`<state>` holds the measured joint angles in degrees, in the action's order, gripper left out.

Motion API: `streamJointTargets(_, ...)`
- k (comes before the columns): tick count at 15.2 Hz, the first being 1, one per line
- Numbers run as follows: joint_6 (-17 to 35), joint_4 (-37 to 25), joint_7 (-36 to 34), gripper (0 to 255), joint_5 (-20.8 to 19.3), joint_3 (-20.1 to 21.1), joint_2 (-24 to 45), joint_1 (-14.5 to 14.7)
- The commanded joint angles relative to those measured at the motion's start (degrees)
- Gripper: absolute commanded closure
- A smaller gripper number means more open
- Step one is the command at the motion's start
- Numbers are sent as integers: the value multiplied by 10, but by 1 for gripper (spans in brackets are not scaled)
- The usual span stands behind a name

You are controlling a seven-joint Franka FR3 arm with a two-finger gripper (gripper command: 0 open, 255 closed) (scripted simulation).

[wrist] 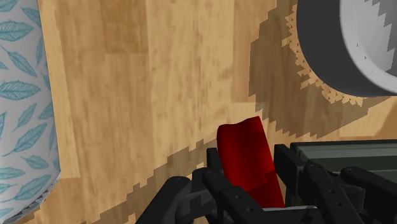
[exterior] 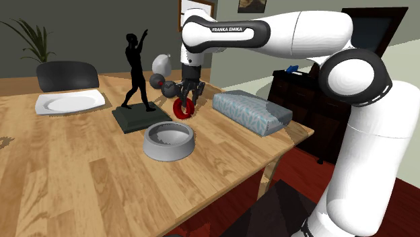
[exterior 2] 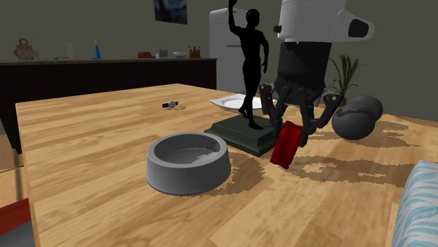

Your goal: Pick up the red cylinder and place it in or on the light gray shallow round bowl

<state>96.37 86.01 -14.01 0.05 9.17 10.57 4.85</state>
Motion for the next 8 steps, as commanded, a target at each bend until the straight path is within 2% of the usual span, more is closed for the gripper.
streamJointTargets(1,0,0,0,255,0,0,0,0)
streamJointTargets(3,0,0,0,255,0,0,0,0)
streamJointTargets(8,-42,-49,-1,255,-1,0,8,1)
